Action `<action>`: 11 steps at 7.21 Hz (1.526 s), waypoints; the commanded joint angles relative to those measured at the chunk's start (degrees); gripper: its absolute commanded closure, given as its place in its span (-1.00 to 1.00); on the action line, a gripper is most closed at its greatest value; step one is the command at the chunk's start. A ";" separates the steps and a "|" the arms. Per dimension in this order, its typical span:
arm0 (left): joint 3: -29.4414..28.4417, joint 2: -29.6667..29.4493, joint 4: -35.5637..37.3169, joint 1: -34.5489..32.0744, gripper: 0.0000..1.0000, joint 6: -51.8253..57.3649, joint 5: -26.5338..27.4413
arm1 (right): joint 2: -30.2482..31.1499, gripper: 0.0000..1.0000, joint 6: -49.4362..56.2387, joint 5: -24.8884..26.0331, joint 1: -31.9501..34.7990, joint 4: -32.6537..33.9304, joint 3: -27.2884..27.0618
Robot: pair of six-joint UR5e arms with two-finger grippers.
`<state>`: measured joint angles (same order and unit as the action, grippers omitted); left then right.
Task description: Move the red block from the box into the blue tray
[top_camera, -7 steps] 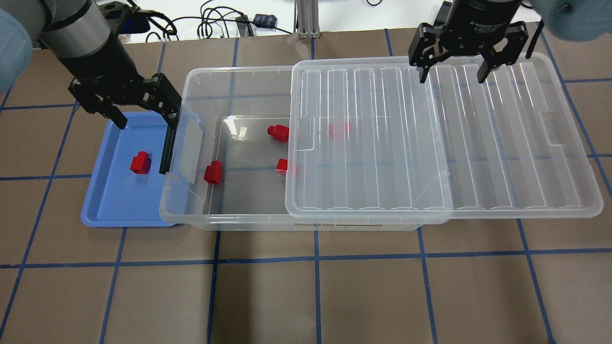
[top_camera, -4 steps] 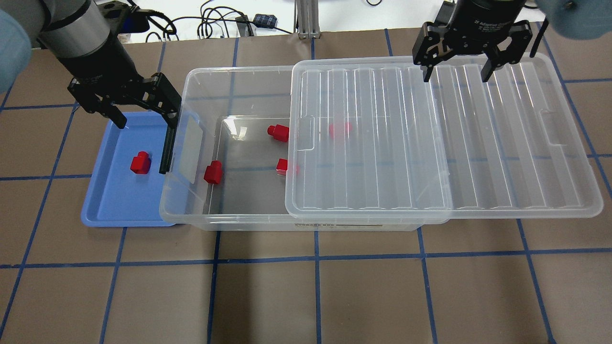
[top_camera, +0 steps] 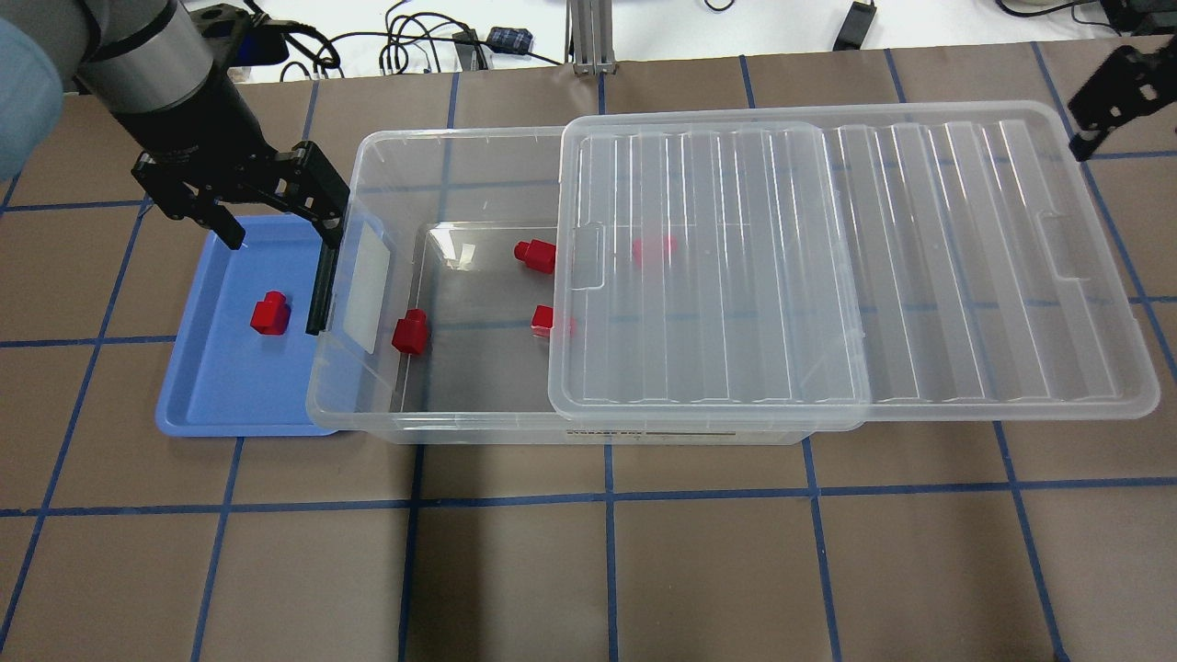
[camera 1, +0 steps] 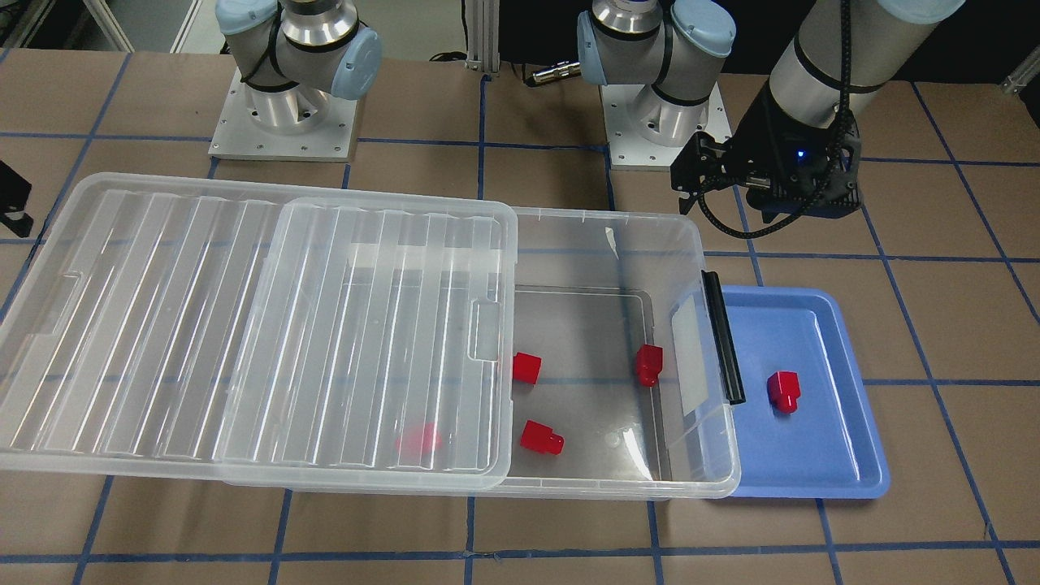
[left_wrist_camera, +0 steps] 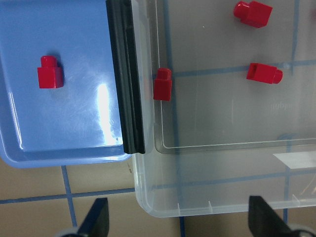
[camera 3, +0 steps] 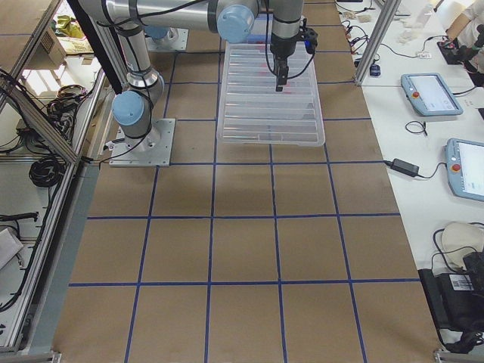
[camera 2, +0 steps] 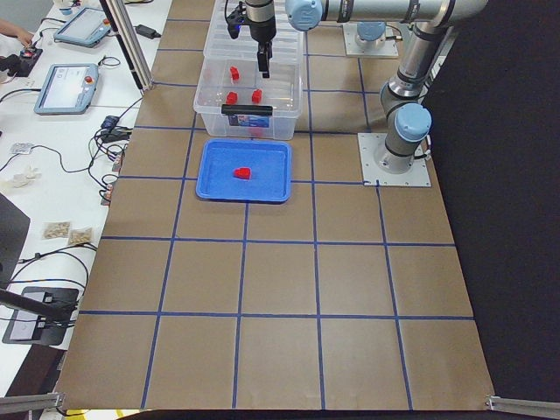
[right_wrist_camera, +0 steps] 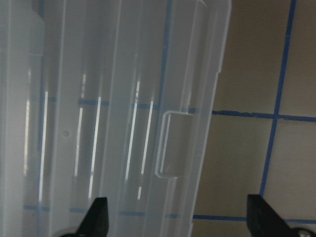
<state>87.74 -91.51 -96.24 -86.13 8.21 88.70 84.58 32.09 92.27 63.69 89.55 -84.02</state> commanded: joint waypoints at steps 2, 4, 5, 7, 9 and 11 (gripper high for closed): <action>-0.02 0.01 0.00 0.00 -1.00 -0.04 -0.02 | -0.91 -1.00 16.40 -0.69 -12.77 15.85 -11.56; -0.02 0.01 0.00 0.00 -1.00 -0.04 -0.02 | -1.78 -1.00 17.57 -0.95 -14.30 19.26 -15.56; 0.06 0.01 0.00 0.00 -1.00 -0.04 -0.02 | -2.31 -1.00 17.05 -0.87 -14.30 19.08 -16.00; 0.06 -0.07 0.00 0.00 -1.00 -0.13 -0.11 | -2.84 -1.00 11.36 -1.82 -13.51 18.12 -16.17; 0.06 -0.07 0.00 0.00 -1.00 -0.13 -0.11 | -2.49 -1.00 5.84 -4.90 -13.24 18.03 -16.61; 0.06 -0.07 0.09 0.00 -1.00 -0.21 -0.28 | -1.97 -1.00 0.88 -6.31 -11.32 18.03 -18.10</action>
<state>87.78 -91.52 -96.22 -86.13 8.06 88.59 82.26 35.64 86.67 51.21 107.55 -101.33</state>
